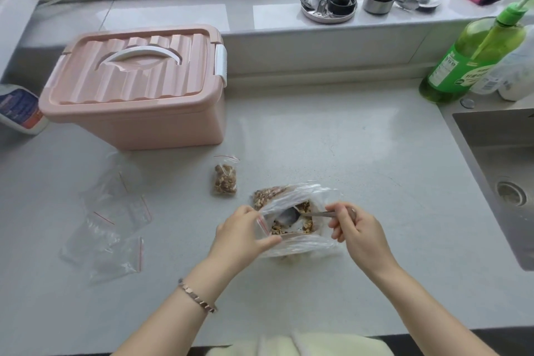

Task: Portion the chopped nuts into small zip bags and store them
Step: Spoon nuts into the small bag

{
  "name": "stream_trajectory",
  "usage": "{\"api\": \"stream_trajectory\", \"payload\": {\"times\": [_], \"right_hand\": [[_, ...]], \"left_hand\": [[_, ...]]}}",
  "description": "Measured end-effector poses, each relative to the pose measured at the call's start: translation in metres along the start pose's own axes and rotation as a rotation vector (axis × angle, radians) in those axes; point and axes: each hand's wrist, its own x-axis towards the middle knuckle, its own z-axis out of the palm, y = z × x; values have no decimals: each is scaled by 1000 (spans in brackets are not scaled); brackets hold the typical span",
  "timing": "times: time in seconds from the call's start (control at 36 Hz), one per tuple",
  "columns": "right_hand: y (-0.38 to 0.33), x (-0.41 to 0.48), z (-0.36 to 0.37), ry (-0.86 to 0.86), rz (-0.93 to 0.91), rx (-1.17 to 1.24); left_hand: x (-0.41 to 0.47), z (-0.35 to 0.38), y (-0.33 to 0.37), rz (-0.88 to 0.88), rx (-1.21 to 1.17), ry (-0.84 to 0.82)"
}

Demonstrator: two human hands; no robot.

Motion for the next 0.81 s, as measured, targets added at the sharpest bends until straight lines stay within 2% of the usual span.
{"api": "stream_trajectory", "payload": {"times": [0.11,0.25,0.47,0.64,0.81], "right_hand": [[-2,-10,-16,120,-92,-81],[12,-16,-26,90,-85,-248],[31,-16,4,108,166,155],[32,-15,23,-12,294,301],[34,-17,18,34,369,398]], "left_hand": [[1,-2,-11,-50,-139,87],[-4,9,-17,-52,-159,86],[-4,16,-17,-84,-309,47],[-2,26,-16,-115,-478,-9],[-4,29,-15,-122,-577,29]]}}
